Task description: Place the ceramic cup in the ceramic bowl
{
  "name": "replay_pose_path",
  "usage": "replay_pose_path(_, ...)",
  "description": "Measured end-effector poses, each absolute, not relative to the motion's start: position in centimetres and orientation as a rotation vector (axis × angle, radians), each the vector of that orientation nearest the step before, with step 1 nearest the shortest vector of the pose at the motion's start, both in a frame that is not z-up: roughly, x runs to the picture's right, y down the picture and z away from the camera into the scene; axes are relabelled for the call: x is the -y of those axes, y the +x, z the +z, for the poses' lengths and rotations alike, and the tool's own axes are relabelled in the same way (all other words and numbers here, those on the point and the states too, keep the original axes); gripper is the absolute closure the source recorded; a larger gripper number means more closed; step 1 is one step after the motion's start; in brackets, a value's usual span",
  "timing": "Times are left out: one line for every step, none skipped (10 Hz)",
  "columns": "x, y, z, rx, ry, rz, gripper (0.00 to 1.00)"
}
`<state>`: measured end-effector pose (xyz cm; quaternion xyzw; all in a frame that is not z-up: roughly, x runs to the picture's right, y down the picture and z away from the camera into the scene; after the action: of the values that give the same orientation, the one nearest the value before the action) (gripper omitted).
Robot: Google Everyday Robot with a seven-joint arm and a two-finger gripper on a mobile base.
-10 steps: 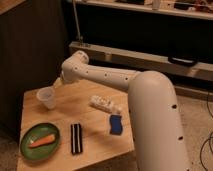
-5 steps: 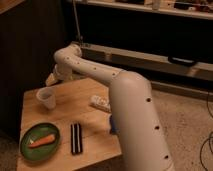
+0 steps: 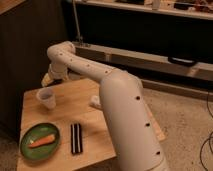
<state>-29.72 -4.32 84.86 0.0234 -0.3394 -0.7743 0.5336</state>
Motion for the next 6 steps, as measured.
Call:
replay_pose_path(3.7,-29.8,85.0,0.821,0.045,-1.849,0.2)
replay_pose_path(3.2,-29.5,85.2,0.828,0.033,-1.848,0.2)
replay_pose_path(2.8,-29.3,85.4,0.833,0.026,-1.847,0.2)
replay_pose_path(2.0,-29.0,85.7,0.845,0.015,-1.844,0.2)
replay_pose_path(1.5,-28.6,86.0,0.855,0.005,-1.838,0.2)
replay_pose_path(0.9,-28.3,86.4,0.867,-0.005,-1.832,0.2)
